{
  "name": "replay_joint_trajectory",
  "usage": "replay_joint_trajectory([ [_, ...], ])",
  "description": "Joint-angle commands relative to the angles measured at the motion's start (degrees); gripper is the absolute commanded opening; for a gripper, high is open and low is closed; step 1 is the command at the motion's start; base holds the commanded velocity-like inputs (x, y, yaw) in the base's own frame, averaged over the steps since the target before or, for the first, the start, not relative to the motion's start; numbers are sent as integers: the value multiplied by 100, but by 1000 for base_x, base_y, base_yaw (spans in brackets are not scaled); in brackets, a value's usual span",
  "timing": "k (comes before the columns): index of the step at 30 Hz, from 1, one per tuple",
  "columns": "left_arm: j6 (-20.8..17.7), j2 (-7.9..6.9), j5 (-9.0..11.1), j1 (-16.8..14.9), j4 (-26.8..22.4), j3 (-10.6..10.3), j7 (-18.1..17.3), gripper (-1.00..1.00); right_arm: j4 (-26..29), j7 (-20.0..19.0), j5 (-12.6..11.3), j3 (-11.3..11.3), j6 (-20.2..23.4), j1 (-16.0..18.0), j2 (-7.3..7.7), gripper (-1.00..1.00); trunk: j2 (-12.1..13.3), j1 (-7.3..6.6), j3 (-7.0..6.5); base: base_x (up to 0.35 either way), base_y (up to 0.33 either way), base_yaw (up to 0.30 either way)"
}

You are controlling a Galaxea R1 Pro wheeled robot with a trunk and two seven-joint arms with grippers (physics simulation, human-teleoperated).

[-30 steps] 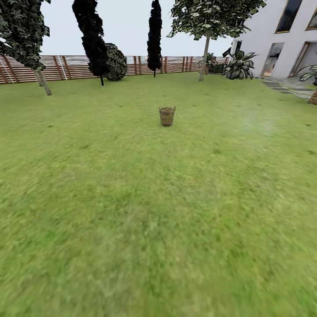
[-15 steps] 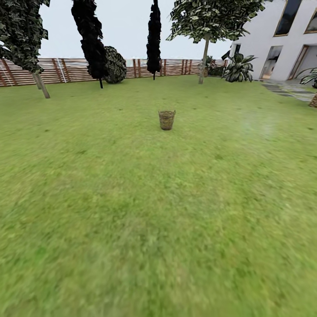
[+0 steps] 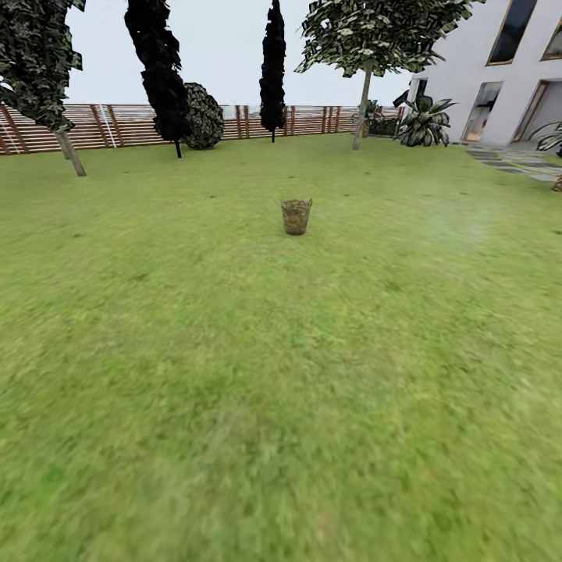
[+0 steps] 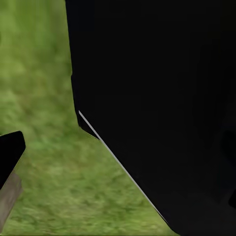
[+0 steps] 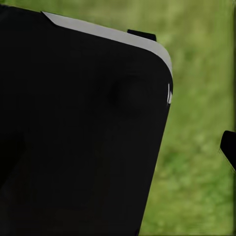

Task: Take the three Easter eggs out of the wicker basket on the lawn in the garden, then place them on the lawn next to a single tree (choose any tree) so that all three eggs are next to the same tree and none are left in the basket.

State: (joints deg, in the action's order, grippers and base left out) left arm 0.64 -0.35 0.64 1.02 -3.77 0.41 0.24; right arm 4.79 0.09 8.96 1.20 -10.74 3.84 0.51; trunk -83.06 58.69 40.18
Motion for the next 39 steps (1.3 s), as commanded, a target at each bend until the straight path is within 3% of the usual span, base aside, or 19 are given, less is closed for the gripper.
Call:
replay_joint_trajectory([
  [1,7,0,7,4,-9,3,2,100,-4,1,31,10,-16,3,2,100,-1,3,3,324,0,0],
  [39,7,0,7,4,-9,3,2,100,-13,0,45,12,-16,3,2,100,-1,3,-64,324,0,0],
])
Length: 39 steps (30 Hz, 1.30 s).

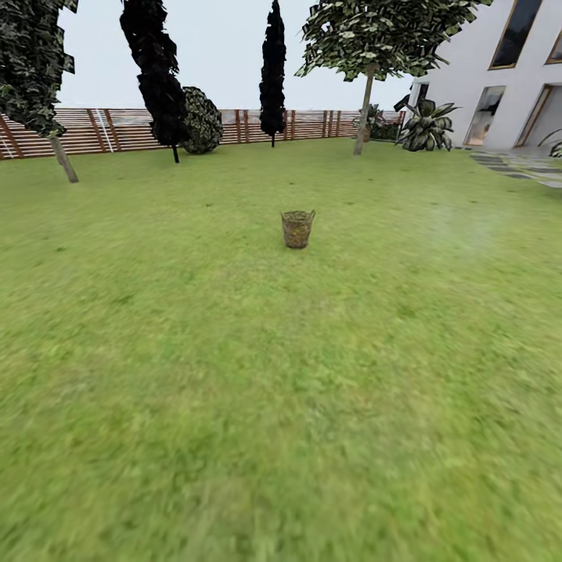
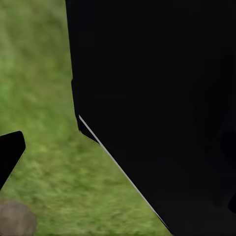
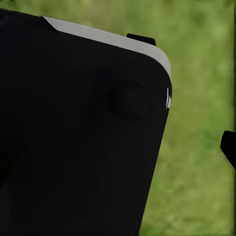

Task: Take the three Easter eggs out of the wicker basket on the lawn in the garden, then place them on the lawn next to a single tree (choose any tree) so that all three eggs are next to the same tree and none are left in the basket.

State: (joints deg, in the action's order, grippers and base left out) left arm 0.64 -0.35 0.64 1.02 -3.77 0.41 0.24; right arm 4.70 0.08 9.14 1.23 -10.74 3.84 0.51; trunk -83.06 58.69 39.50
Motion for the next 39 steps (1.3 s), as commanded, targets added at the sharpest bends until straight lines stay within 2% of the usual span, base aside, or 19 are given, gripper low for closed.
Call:
replay_joint_trajectory([
  [1,7,0,7,4,-9,3,2,100,-4,1,26,9,-16,3,2,100,-1,3,3,324,0,0],
  [39,7,0,7,4,-9,3,2,100,-4,1,30,9,-19,3,7,100,-1,3,-70,320,0,0],
])
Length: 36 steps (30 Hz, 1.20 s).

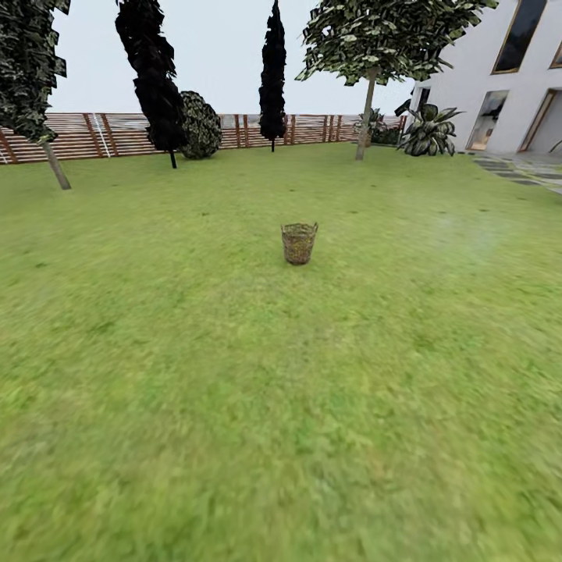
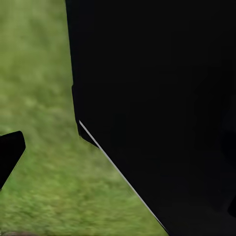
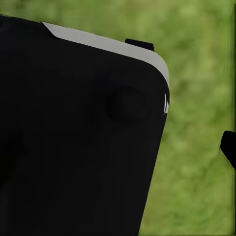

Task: Take the three Easter eggs out of the wicker basket on the lawn in the garden, then place them on the lawn next to a single tree (choose any tree) so that all three eggs are next to the same tree and none are left in the basket.

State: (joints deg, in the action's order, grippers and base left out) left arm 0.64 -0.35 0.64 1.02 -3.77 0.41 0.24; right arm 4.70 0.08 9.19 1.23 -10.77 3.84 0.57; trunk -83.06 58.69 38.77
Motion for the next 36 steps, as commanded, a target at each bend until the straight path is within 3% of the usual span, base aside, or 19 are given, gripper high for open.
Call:
replay_joint_trajectory([
  [1,7,0,7,4,-9,3,2,100,-4,1,24,9,-15,3,3,100,-1,3,1,315,0,0],
  [36,7,0,7,4,-9,0,0,100,-3,1,25,14,-21,3,-4,100,-1,3,-59,315,0,-3],
])
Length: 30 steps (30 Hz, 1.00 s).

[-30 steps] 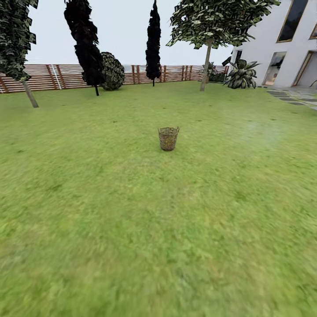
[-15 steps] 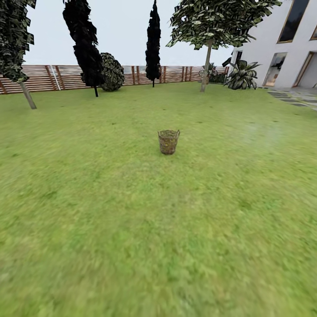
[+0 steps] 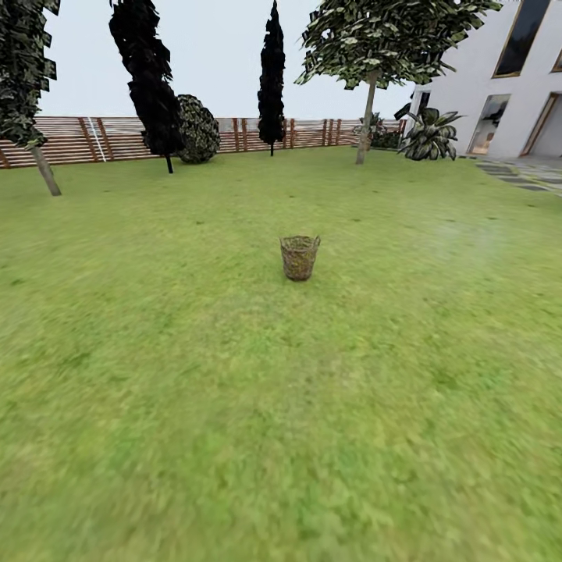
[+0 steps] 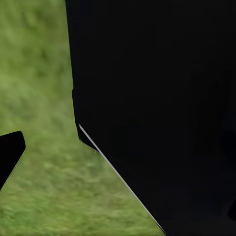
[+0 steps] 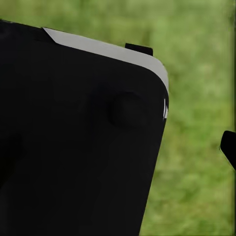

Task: Take the three Easter eggs out of the wicker basket on the lawn in the garden, then place them on the lawn next to a single tree (choose any tree) so that all three eggs are next to the same tree and none are left in the basket.

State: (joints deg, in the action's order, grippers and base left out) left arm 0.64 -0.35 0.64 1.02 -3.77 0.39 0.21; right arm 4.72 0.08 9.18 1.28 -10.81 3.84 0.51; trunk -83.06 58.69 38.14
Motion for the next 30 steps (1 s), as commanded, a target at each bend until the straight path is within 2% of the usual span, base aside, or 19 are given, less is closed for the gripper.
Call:
replay_joint_trajectory([
  [1,7,0,7,4,-9,1,2,100,-1,1,24,7,-14,3,1,100,-1,3,1,315,0,0],
  [30,7,0,7,4,-9,1,0,100,3,1,-3,-2,-17,3,10,100,-1,3,-12,315,0,0],
])
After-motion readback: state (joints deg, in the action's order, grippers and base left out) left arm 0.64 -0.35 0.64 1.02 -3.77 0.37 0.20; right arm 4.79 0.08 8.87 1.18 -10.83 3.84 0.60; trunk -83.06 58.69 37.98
